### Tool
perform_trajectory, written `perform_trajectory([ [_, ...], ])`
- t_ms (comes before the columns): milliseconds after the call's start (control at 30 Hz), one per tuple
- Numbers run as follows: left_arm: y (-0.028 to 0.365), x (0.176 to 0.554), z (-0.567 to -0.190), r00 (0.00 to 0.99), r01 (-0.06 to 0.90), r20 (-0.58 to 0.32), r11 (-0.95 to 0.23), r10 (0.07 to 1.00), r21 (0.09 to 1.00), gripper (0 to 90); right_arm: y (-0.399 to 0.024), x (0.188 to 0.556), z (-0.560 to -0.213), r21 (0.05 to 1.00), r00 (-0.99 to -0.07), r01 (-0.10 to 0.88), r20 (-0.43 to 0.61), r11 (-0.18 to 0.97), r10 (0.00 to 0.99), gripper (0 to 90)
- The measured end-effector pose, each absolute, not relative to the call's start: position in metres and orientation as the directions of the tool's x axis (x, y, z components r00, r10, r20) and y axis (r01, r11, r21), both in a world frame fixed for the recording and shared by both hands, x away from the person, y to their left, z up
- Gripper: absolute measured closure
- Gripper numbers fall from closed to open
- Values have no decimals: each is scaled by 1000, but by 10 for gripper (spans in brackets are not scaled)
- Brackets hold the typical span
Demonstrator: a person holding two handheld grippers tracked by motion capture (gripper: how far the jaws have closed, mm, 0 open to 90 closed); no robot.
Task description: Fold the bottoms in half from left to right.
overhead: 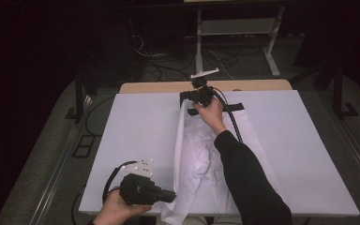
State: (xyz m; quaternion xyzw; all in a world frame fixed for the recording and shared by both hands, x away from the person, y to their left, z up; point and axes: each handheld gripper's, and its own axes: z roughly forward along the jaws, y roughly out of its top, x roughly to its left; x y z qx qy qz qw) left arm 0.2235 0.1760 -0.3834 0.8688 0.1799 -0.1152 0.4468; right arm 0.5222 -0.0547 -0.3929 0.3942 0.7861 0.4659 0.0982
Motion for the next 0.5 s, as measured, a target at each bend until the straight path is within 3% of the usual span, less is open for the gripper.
perform_trajectory([
  [500,134,231,-381,934,339,-340,-568,109,749,884,-86,520,-390,809,-661,532,212,250,720,857],
])
